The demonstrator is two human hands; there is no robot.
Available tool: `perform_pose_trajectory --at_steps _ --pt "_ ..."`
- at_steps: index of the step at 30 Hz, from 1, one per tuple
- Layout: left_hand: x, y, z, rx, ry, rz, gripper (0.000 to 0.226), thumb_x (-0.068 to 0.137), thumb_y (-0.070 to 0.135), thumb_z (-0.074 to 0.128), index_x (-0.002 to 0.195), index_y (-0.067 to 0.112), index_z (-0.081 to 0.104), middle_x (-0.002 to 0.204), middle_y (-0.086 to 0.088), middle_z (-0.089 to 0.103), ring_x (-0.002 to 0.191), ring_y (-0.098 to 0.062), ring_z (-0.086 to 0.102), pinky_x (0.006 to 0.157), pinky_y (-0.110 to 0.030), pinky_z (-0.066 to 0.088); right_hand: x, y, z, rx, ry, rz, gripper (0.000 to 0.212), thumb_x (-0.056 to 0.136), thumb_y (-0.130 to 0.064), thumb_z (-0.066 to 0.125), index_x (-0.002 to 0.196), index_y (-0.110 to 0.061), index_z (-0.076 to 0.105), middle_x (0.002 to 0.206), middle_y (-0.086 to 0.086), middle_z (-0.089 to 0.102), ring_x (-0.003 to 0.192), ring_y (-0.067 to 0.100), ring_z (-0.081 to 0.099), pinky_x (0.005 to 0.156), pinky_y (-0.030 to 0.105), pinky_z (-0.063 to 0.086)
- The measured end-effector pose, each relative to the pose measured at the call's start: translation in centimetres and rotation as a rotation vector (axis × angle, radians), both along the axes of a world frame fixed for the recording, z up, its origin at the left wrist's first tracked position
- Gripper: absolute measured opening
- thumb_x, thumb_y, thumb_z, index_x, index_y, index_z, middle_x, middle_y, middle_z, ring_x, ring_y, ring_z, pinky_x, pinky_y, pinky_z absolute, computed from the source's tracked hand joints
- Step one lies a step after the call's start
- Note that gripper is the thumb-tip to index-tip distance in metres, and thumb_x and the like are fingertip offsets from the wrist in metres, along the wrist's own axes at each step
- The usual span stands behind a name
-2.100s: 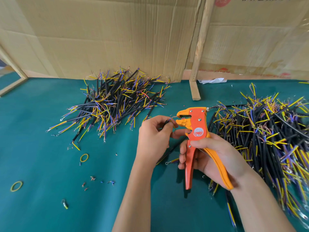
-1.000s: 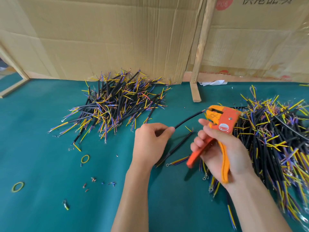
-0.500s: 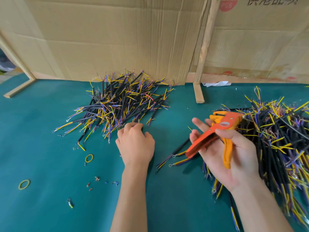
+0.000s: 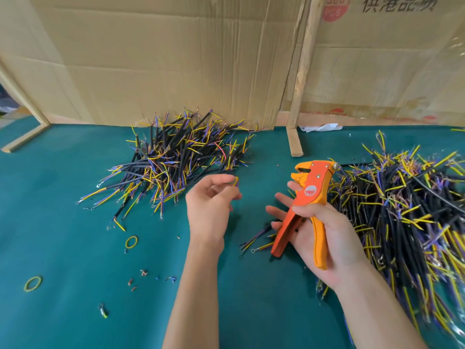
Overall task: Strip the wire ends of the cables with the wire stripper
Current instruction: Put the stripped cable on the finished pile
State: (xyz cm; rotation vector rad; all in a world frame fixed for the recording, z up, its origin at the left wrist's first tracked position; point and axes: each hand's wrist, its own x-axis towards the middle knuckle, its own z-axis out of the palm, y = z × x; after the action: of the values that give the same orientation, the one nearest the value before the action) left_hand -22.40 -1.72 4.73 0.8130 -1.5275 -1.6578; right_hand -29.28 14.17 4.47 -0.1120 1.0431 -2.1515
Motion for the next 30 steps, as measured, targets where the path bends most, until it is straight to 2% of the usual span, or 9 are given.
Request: perform_pose_trajectory --at_steps 4,8,11,15,20,23,26,30 --pt "0.0 0.5 0.0 -0.099 0.007 -0.319 0.025 0.066 0.002 0.069 0.087 0.016 0.071 0.069 0.0 0.069 0.065 -0.012 0.062 0.054 -0.014 0.041 0.0 0.3 0.1 -0.043 -0.012 0.075 0.066 0.068 -0.002 0.067 0.133 -0.011 0.065 0.135 0.032 0.06 0.088 0.036 0.067 0.069 0.038 0.051" --pt "0.3 0.7 -0.3 -0.156 -0.089 -0.533 0.021 0.064 0.003 0.064 0.079 0.016 0.071 0.07 -0.002 0.067 0.061 -0.012 0.058 0.056 -0.014 0.041 0.1 0.2 0.0 -0.066 0.015 0.097 0.068 0.066 -0.007 0.069 0.133 -0.007 0.064 0.134 0.025 0.064 0.08 0.031 0.062 0.066 0.038 0.049" --pt "0.4 0.6 -0.4 -0.19 -0.151 -0.583 0.016 0.065 0.006 0.063 0.072 0.019 0.07 0.063 -0.002 0.064 0.059 -0.015 0.051 0.054 -0.019 0.038 -0.1 0.4 0.0 -0.053 0.041 0.083 0.063 0.07 -0.008 0.065 0.133 -0.005 0.063 0.135 0.017 0.065 0.075 0.028 0.06 0.065 0.038 0.049" --pt "0.8 0.1 -0.4 -0.176 -0.162 -0.635 0.02 0.064 0.002 0.063 0.071 0.02 0.07 0.062 0.001 0.062 0.056 -0.012 0.052 0.055 -0.016 0.04 -0.6 0.9 0.0 -0.07 0.061 0.036 0.064 0.07 -0.01 0.064 0.134 -0.004 0.062 0.134 0.017 0.066 0.073 0.027 0.062 0.064 0.037 0.051" --pt "0.8 -0.1 -0.5 -0.212 -0.229 -0.636 0.02 0.064 0.007 0.064 0.081 0.014 0.068 0.058 0.001 0.058 0.054 -0.015 0.046 0.051 -0.02 0.036 -1.6 1.6 -0.1 -0.127 0.066 -0.084 0.074 0.065 -0.013 0.068 0.138 -0.004 0.059 0.128 0.015 0.065 0.09 0.03 0.067 0.071 0.037 0.049" --pt "0.9 0.2 -0.5 -0.23 -0.258 -0.679 0.024 0.065 0.009 0.063 0.087 0.012 0.069 0.059 0.002 0.057 0.056 -0.017 0.044 0.051 -0.022 0.037 -2.0 2.0 -0.1 -0.164 0.07 -0.1 0.076 0.065 -0.016 0.069 0.139 -0.004 0.057 0.133 0.015 0.065 0.098 0.029 0.067 0.074 0.036 0.048" --pt "1.0 0.5 -0.3 -0.259 -0.277 -0.721 0.026 0.067 0.015 0.061 0.089 0.014 0.075 0.066 -0.001 0.061 0.062 -0.018 0.047 0.058 -0.025 0.038 -1.8 2.1 -0.1 -0.19 0.083 -0.04 0.074 0.071 -0.018 0.064 0.143 -0.002 0.053 0.143 0.019 0.059 0.094 0.027 0.066 0.073 0.037 0.047" --pt "0.9 0.5 0.0 -0.234 -0.254 -0.752 0.021 0.077 0.025 0.064 0.093 0.018 0.076 0.083 -0.012 0.071 0.073 -0.015 0.057 0.073 -0.031 0.044 -1.5 2.1 0.0 -0.205 0.118 0.042 0.074 0.072 -0.017 0.063 0.143 0.0 0.051 0.143 0.02 0.059 0.084 0.025 0.063 0.069 0.037 0.047"
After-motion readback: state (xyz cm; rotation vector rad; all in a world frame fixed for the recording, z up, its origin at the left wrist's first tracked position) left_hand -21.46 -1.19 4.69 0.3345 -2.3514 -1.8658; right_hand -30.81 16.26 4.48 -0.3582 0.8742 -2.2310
